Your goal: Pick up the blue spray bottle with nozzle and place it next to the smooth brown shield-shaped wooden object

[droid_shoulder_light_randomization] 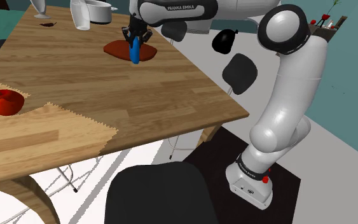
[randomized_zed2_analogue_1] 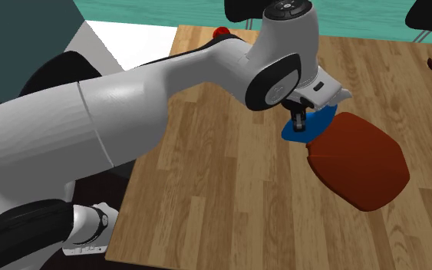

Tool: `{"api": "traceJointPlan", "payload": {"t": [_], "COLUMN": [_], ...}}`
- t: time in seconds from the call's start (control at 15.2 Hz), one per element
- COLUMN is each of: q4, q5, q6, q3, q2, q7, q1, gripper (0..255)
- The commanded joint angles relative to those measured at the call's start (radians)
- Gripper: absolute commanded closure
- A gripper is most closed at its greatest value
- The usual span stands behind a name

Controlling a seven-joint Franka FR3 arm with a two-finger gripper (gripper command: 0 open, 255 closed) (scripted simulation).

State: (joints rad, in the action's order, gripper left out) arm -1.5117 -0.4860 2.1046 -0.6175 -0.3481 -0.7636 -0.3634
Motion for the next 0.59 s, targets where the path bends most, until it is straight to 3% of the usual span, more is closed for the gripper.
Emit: {"api": "traceJointPlan", "payload": {"t": [0.0,0.07,0.4,0.53], "q4": [-0.007,-0.006,-0.007,0.007], "q5": [0.0,-0.002,0.0,0.026], "q6": [0.001,0.002,0.001,-0.042], "q3": [0.002,0.002,0.002,-0.01], "q2": [-0.004,-0.006,-0.004,0.032], "q7": [-0.002,-0.003,-0.002,0.012], "q1": [-0.001,0.0,-0.001,-0.006], "gripper": [255,0,0,0]}}
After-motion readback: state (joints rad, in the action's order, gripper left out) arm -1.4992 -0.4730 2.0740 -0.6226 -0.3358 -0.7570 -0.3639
